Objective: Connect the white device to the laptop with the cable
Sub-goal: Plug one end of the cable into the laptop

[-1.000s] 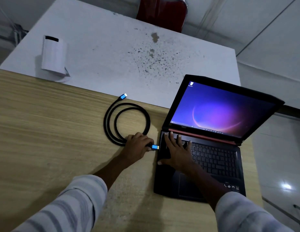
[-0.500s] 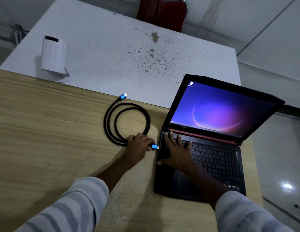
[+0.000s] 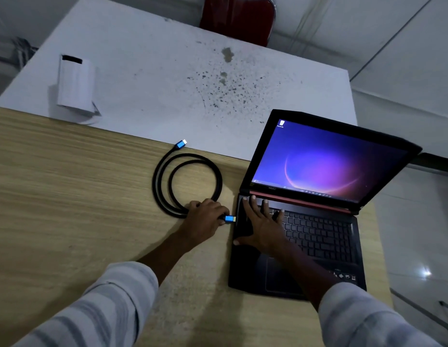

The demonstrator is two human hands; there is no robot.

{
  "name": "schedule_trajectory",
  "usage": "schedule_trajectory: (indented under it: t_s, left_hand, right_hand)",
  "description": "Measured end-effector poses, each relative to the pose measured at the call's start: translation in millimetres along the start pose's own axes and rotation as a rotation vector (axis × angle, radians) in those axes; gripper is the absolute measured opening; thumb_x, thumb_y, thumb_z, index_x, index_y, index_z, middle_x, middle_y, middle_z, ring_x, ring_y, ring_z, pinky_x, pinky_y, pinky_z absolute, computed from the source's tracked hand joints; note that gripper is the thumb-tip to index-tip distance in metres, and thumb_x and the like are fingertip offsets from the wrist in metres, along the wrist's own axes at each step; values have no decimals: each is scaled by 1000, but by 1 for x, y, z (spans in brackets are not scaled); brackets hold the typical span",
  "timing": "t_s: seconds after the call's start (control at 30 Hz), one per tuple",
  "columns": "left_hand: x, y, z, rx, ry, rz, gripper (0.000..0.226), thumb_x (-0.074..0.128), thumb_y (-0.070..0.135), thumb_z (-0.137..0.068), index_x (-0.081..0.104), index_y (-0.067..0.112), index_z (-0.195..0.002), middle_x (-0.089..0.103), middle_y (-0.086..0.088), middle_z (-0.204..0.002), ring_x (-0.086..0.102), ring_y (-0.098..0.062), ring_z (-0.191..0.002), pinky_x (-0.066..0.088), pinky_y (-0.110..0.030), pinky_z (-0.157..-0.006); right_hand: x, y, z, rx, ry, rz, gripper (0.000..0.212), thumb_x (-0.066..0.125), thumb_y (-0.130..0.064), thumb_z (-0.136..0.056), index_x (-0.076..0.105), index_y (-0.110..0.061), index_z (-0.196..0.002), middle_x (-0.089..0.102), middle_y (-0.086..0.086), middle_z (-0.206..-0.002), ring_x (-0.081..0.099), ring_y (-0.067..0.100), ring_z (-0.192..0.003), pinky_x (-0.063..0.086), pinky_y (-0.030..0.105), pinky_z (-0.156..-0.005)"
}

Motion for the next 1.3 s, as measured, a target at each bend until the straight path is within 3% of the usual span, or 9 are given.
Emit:
schedule_trajectory:
  t_s: [0.33, 0.5, 0.63, 0.9, 1.07, 1.2, 1.3]
  left_hand:
    - [2, 4, -2, 1, 20, -64, 24, 72, 30, -75, 68, 30, -99, 69, 7, -90, 62, -19, -95, 40, -41, -77]
    - [1, 5, 0, -2, 38, -79, 20, 69, 31, -75, 67, 30, -95, 68, 6, -88, 63, -19, -94, 41, -42, -75]
    - [0, 6, -2, 22, -8, -162, 33, 81, 27, -67, 68, 33, -97, 67, 8, -86, 64, -19, -87, 44, -41, -67]
    - [-3, 8, -8, 143, 5, -233, 35, 82, 18, -62, 70, 29, -94, 67, 7, -82, 63, -17, -82, 46, -41, -72]
    - [4, 11, -4, 91, 22, -147, 33, 79, 18, -69, 71, 28, -100, 68, 6, -85, 64, -18, -85, 44, -43, -79]
    - [-3, 3, -18, 219, -16, -245, 29, 83, 22, -63, 71, 27, -90, 67, 7, -79, 64, -16, -77, 41, -40, -75]
    - [1, 7, -14, 196, 9, -192, 32, 85, 18, -60, 72, 26, -88, 66, 7, -77, 63, -16, -76, 46, -38, -68]
  right_hand:
    - [0, -1, 1, 6, -2, 0, 120, 64, -69, -70, -18, -30, -148, -22, 1, -159, -22, 35, -145, -11, 68, -108]
    - [0, -1, 1, 8, -7, 4, 121, 64, -69, -70, -19, -30, -148, -22, 2, -159, -22, 35, -145, -11, 69, -108]
    - [0, -1, 1, 3, -3, -7, 121, 64, -70, -70, -18, -30, -148, -22, 2, -159, -22, 35, -145, -11, 70, -108]
    - [-1, -2, 0, 4, -9, -22, 121, 67, -67, -69, -16, -29, -149, -20, 2, -160, -21, 35, -145, -8, 70, -108]
    - [0, -2, -1, 11, -19, -57, 122, 70, -64, -68, -16, -31, -149, -21, 0, -160, -23, 35, -144, -9, 69, -108]
    - [0, -1, -2, 11, -17, -63, 122, 71, -63, -68, -15, -30, -149, -21, 0, -160, -22, 35, -144, -9, 70, -108]
    - [-1, -1, -1, 5, -11, -66, 122, 71, -62, -68, -15, -30, -149, -20, 0, -160, -22, 35, -145, -9, 70, -108]
Point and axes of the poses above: each hand's wrist, its own z-axis away from the middle knuckle, its own x-axis out of the palm, y = z × x, the point moved 2 cm from there along -z, towards the middle knuckle
